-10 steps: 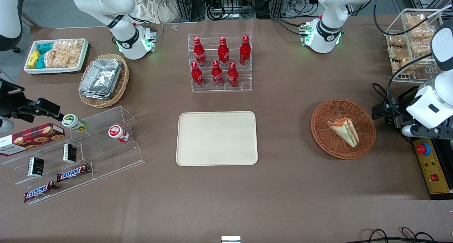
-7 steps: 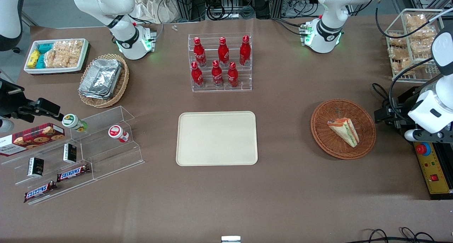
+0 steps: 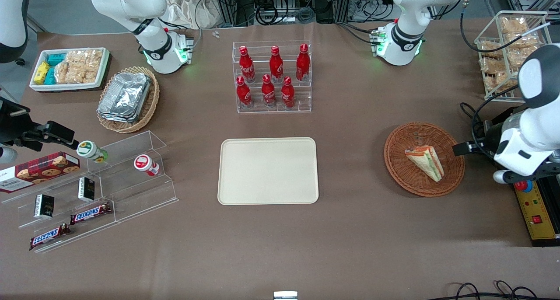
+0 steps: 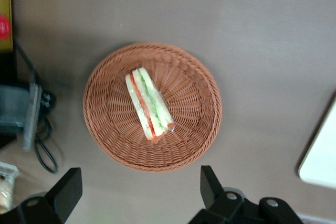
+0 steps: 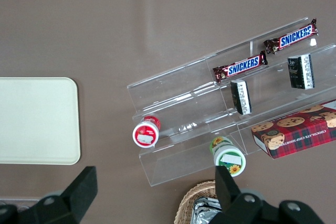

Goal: Place sandwich from basket to tray
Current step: 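Move the left gripper down over the wrapped sandwich in the wicker basket, then close the left gripper on the sandwich's crust edge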

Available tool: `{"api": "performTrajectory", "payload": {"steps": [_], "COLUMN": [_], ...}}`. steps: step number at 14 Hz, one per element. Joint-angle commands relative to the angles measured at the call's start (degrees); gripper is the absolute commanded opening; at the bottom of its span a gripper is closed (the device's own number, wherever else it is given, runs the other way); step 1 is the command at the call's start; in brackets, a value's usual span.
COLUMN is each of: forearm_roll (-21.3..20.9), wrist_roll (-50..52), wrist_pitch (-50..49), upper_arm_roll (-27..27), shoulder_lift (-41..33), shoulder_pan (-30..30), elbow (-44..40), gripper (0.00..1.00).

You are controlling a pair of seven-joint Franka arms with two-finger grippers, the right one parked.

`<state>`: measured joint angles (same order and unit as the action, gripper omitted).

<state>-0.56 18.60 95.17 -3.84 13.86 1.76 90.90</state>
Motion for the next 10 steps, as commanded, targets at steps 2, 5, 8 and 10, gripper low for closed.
{"api": "performTrajectory", "payload": {"steps": [2,5,8,10], "forearm_roll": [-0.8,-0.9,-1.4,-1.7], "wrist_roll": [16.1,22.9,28.5,29.6], "wrist_pitch": [7.7,19.8,28.7,33.3], "upper_arm_roll": [-0.3,-0.2,0.1,0.2], "shoulder_lift": [-1.9,-1.7,-1.6,-1.0], "shoulder_pan": [0.1,0.2,0.5,0.7], "elbow": [9.1,17.8,26.0,30.0], "gripper": [1.0,1.0,1.0,1.0]}}
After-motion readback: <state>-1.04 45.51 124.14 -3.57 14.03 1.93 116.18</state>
